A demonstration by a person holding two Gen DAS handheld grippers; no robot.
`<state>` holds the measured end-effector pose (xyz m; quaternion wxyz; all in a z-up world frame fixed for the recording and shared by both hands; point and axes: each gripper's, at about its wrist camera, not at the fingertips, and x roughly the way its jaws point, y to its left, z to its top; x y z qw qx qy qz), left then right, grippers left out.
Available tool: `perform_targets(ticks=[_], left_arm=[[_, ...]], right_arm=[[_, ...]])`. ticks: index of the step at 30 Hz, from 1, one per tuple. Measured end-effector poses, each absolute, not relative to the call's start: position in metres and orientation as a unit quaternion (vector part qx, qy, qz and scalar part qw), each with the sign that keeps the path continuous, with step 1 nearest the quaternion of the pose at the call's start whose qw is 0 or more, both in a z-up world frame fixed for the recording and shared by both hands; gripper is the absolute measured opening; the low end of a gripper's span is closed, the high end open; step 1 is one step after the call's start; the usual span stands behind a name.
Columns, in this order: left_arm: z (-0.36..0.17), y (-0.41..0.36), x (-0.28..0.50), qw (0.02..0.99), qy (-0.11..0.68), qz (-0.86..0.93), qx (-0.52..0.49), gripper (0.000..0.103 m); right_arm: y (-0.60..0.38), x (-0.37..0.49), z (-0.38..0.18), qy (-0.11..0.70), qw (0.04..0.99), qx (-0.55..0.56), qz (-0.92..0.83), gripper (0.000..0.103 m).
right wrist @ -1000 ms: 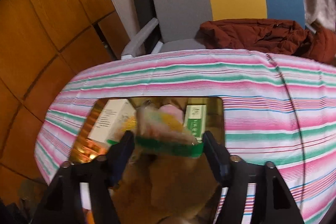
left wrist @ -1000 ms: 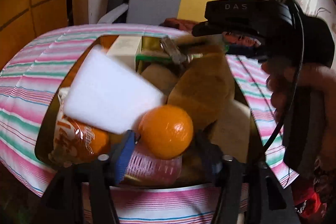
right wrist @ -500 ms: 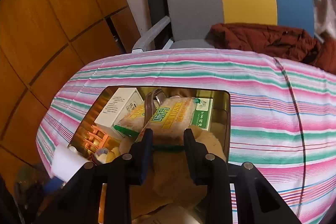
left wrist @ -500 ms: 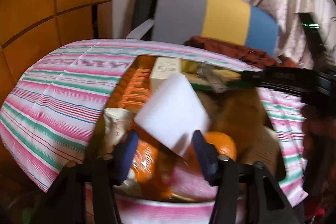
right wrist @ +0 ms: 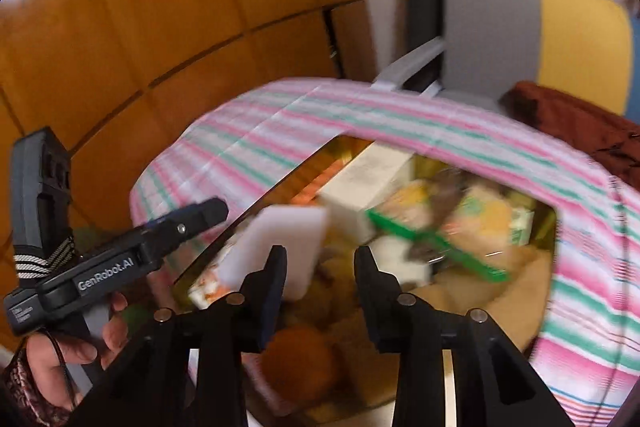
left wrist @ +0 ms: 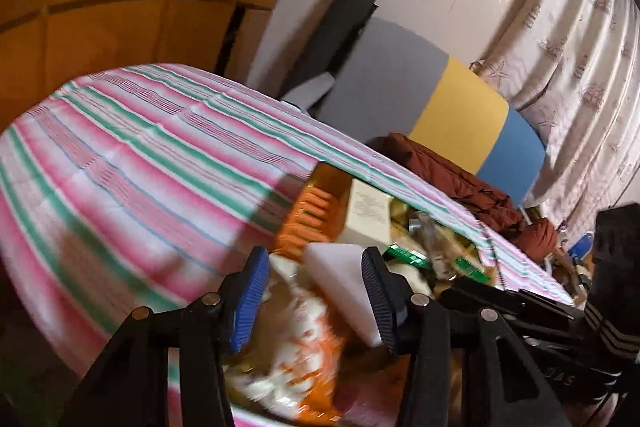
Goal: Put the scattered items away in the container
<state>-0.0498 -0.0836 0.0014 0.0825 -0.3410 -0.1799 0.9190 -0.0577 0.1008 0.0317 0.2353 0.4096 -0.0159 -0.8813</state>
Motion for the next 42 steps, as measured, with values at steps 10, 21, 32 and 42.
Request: perform_targets(ticks=[10, 21, 32, 42], left_arm=[[-0.007, -0.081, -0.036, 0.072, -0.148, 0.925, -0.343, 0.049], [-0.016, -0.073, -0.044, 0.063, -0.131, 0.92, -0.363, 0.05], [-0.025, -0.069, -0.031, 0.11, -0.143, 0.912, -0.369, 0.05], [-0.02, -0.058, -0.027, 0.116, -0.129, 0.921, -0.349, 0.05]], right_arm=[[0.07, -0.101, 0.009, 0.022, 0.215, 0.448, -0.867, 0.018], [0.087, -0.101, 0.039, -0.039, 0.225, 0.417, -0.879, 0.021], [0.048, -0.131, 0.012, 0.059, 0.251, 0.497, -0.828, 0.015], [0.156, -0.062, 0.056, -0.079, 0.2, 0.446, -0.869, 0.02]])
